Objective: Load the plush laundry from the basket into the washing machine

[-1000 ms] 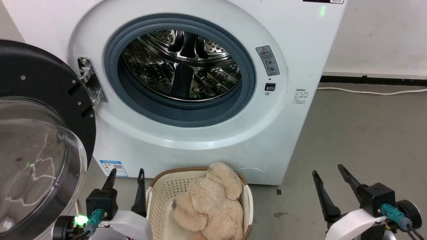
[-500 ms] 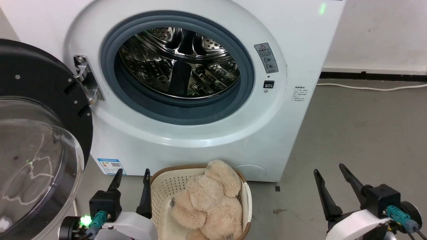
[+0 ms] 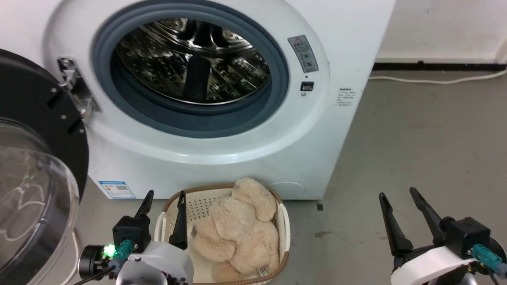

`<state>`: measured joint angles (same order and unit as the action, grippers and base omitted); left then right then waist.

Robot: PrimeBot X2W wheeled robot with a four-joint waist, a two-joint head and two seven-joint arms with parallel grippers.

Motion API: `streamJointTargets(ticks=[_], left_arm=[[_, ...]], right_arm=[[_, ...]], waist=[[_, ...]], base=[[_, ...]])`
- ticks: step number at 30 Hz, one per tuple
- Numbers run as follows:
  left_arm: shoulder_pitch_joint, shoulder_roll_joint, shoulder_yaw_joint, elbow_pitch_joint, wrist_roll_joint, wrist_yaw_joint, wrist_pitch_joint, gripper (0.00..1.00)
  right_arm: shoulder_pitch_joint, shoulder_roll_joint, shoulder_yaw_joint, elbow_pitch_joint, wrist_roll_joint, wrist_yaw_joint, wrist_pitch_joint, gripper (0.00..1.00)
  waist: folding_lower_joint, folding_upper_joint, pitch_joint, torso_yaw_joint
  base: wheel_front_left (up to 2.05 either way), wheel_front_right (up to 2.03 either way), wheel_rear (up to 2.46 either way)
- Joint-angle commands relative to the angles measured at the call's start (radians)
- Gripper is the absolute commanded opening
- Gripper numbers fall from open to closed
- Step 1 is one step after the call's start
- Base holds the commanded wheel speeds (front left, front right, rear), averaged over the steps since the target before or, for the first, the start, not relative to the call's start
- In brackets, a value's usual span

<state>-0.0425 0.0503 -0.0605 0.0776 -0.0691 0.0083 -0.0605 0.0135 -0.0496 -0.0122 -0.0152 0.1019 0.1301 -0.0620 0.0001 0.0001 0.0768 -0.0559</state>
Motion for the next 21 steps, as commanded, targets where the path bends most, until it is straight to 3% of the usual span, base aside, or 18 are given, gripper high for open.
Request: streamJointTargets(ticks=[1,21], left_arm=[[-0.025,0.001,-0.008,0.014,-0.012,-0.004,-0.011,1.00],[-0.257,0.015,-0.059,0.266,-0.048,-0.032,0.012,1.00]], right_arm=[[-0.012,0.000,-0.004,-0.010,0.016,0.000,-0.010,1.00],[-0.057,0.000,-0.044,-0.042,0.127,0.000,-0.052,1.00]], waist=[[-0.0001,-0.0001,0.018,-0.014],[-0.0001,-0.0001,0.215,-0.096]], base=[[0.00,0.00,0.00],[0.00,0.00,0.00]])
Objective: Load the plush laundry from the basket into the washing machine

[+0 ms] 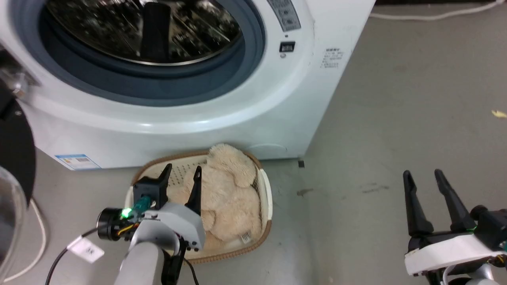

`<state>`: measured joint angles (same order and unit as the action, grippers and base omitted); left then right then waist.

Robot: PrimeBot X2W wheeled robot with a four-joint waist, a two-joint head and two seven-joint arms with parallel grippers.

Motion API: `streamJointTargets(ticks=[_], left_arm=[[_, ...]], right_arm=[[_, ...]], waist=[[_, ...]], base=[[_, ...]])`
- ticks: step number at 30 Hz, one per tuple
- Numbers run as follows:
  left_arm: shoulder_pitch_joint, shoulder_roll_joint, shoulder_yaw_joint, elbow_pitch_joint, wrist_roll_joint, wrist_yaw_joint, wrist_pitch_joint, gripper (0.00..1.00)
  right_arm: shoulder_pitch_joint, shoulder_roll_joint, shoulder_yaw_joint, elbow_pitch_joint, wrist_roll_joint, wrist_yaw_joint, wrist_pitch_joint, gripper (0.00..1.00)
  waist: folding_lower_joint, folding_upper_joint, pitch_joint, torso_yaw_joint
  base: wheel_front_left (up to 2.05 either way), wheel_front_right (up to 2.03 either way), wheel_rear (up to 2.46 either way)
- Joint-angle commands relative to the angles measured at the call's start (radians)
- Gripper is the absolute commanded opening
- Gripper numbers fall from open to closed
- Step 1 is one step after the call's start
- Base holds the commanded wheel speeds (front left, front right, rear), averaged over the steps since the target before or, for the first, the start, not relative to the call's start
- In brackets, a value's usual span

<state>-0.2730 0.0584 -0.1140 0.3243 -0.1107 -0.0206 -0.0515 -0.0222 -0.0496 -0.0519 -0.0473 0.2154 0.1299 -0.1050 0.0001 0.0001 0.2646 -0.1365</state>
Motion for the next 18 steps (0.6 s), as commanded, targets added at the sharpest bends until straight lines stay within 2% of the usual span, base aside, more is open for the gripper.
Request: streamJointTargets(ticks=[1,2,8,18], left_arm=[[-0.039,0.009,-0.008,0.036,-0.009,-0.003,0.010,1.00],[-0.077,0.014,-0.015,0.087,-0.016,-0.002,0.035,1.00],[-0.150,0.023,-0.025,0.188,-0.032,0.021,0.103,1.00],[-0.262,0.032,-0.043,0.309,-0.056,0.061,0.197,1.00]], right_arm=[[-0.023,0.000,-0.007,-0.011,0.020,0.000,-0.011,1.00],[-0.028,0.000,-0.011,-0.014,0.039,0.000,-0.017,1.00],[-0.039,0.000,-0.014,-0.020,0.078,0.000,-0.030,1.00],[-0.051,0.000,-0.016,-0.029,0.136,0.001,-0.048,1.00]], waist=[[-0.0001,-0.0001,0.039,-0.020],[-0.0001,-0.0001,0.073,-0.033],[-0.0001,-0.0001,0.142,-0.060],[-0.0001,-0.0001,0.249,-0.093]], base=[[0.00,0.00,0.00],[0.00,0.00,0.00],[0.00,0.00,0.00],[0.00,0.00,0.00]])
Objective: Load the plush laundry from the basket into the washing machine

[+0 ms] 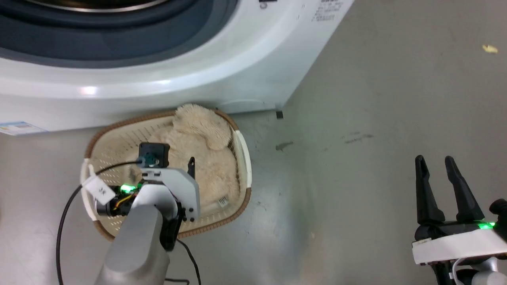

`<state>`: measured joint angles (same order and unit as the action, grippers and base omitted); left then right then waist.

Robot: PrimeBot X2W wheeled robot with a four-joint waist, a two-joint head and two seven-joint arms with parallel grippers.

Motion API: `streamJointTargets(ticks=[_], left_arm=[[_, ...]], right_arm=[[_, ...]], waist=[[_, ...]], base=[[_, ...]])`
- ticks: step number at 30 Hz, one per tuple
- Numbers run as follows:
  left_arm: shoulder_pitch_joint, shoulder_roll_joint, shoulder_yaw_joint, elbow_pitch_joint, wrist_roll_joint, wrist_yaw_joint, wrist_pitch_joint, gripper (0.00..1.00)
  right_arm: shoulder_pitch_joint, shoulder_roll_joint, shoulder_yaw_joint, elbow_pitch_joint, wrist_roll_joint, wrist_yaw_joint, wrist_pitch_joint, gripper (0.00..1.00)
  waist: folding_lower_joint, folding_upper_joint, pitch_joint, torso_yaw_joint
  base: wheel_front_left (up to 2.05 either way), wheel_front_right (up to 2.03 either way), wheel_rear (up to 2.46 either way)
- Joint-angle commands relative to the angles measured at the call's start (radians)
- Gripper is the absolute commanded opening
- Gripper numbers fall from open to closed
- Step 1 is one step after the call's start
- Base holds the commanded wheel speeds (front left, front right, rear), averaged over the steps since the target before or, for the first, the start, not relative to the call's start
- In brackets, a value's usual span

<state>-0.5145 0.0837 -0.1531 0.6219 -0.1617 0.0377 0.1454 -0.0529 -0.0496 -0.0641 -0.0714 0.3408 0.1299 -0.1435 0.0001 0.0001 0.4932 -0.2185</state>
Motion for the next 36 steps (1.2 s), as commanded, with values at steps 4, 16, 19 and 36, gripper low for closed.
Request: streamJointTargets(ticks=[4,16,19,36], left_arm=[[-0.069,0.014,-0.015,0.062,-0.011,0.029,0.046,1.00],[-0.202,0.030,-0.042,0.187,-0.036,0.123,0.127,1.00],[-0.236,0.032,-0.049,0.207,-0.041,0.145,0.122,1.00],[-0.393,0.041,-0.017,0.320,-0.150,0.254,0.047,1.00]], right_arm=[[-0.027,0.000,-0.003,-0.011,0.034,0.001,-0.018,1.00],[-0.027,0.000,-0.015,-0.031,0.097,0.001,-0.043,1.00],[-0.025,0.000,-0.017,-0.036,0.111,0.001,-0.049,1.00],[-0.022,-0.001,-0.015,-0.070,0.191,0.001,-0.085,1.00]], waist=[[-0.0001,-0.0001,0.067,-0.025],[-0.0001,-0.0001,0.186,-0.051],[-0.0001,-0.0001,0.217,-0.055],[-0.0001,-0.0001,0.373,-0.093]], base=[[0.00,0.00,0.00],[0.00,0.00,0.00],[0.00,0.00,0.00],[0.00,0.00,0.00]])
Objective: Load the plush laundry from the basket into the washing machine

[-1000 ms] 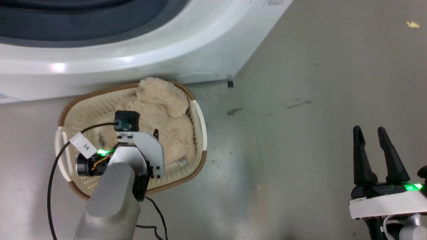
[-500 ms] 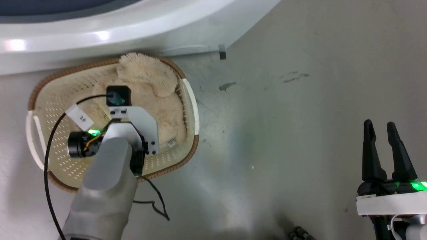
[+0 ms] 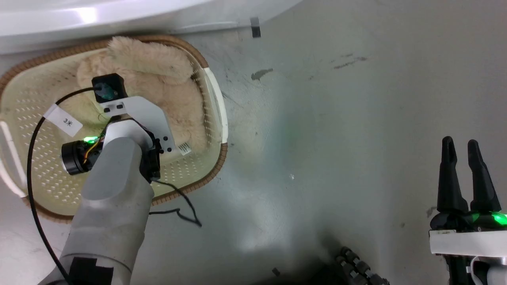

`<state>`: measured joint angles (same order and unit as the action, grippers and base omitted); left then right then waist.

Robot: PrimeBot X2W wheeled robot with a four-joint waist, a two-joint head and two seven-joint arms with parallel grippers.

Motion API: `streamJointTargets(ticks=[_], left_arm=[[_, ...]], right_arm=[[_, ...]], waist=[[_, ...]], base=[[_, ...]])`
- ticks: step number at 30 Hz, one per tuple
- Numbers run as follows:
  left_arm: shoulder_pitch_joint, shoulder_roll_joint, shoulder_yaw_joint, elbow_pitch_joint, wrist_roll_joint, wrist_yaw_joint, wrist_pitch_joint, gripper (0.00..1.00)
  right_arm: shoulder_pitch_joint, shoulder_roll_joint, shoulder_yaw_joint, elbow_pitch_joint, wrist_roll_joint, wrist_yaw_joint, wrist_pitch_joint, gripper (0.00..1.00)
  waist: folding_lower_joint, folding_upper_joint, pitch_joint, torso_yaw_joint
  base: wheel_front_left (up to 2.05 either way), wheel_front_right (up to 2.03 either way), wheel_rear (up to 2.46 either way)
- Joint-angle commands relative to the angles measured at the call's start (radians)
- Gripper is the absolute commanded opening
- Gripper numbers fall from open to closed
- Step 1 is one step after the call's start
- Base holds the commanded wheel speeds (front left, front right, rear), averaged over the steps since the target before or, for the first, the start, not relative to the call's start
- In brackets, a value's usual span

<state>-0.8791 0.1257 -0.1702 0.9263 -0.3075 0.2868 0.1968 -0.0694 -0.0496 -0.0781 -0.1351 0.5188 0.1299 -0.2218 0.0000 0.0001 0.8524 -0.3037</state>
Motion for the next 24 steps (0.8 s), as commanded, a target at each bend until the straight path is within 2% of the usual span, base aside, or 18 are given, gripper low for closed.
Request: streamJointTargets(ticks=[1,6,13,14,15,19,24], left_arm=[[-0.035,-0.002,0.001,0.024,-0.011,0.009,-0.010,1.00],[-0.073,-0.024,0.048,0.064,-0.090,0.030,-0.034,1.00],[-0.148,-0.028,0.011,0.151,-0.105,0.025,-0.021,1.00],[-0.159,-0.026,0.002,0.165,-0.104,0.026,-0.018,0.55],[-0.170,-0.021,-0.018,0.181,-0.091,0.020,-0.012,0.00],[-0.181,-0.013,-0.045,0.200,-0.082,-0.006,-0.001,0.00],[-0.159,-0.005,-0.034,0.185,-0.099,-0.019,-0.053,0.00]], right_arm=[[-0.007,-0.001,0.000,-0.007,0.018,0.001,-0.009,1.00],[-0.012,-0.001,0.001,-0.014,0.041,0.001,-0.019,1.00],[-0.013,-0.001,0.000,-0.025,0.075,0.001,-0.034,1.00],[-0.015,-0.001,0.000,-0.026,0.079,0.001,-0.036,1.00],[-0.017,-0.001,0.000,-0.027,0.085,0.001,-0.038,1.00],[-0.034,-0.001,0.012,-0.025,0.094,0.001,-0.040,1.00],[-0.075,-0.001,0.046,-0.009,0.103,0.001,-0.040,1.00]], waist=[[0.0000,-0.0001,0.022,-0.012],[0.0000,-0.0001,0.063,-0.027],[0.0000,-0.0001,0.122,-0.047],[0.0000,-0.0001,0.131,-0.050],[0.0000,-0.0001,0.139,-0.053],[0.0000,-0.0001,0.144,-0.056],[0.0000,-0.0001,0.123,-0.067]], base=[[0.00,0.00,0.00],[0.00,0.00,0.00],[0.00,0.00,0.00],[0.00,0.00,0.00],[0.00,0.00,0.00],[0.00,0.00,0.00],[0.00,0.00,0.00]])
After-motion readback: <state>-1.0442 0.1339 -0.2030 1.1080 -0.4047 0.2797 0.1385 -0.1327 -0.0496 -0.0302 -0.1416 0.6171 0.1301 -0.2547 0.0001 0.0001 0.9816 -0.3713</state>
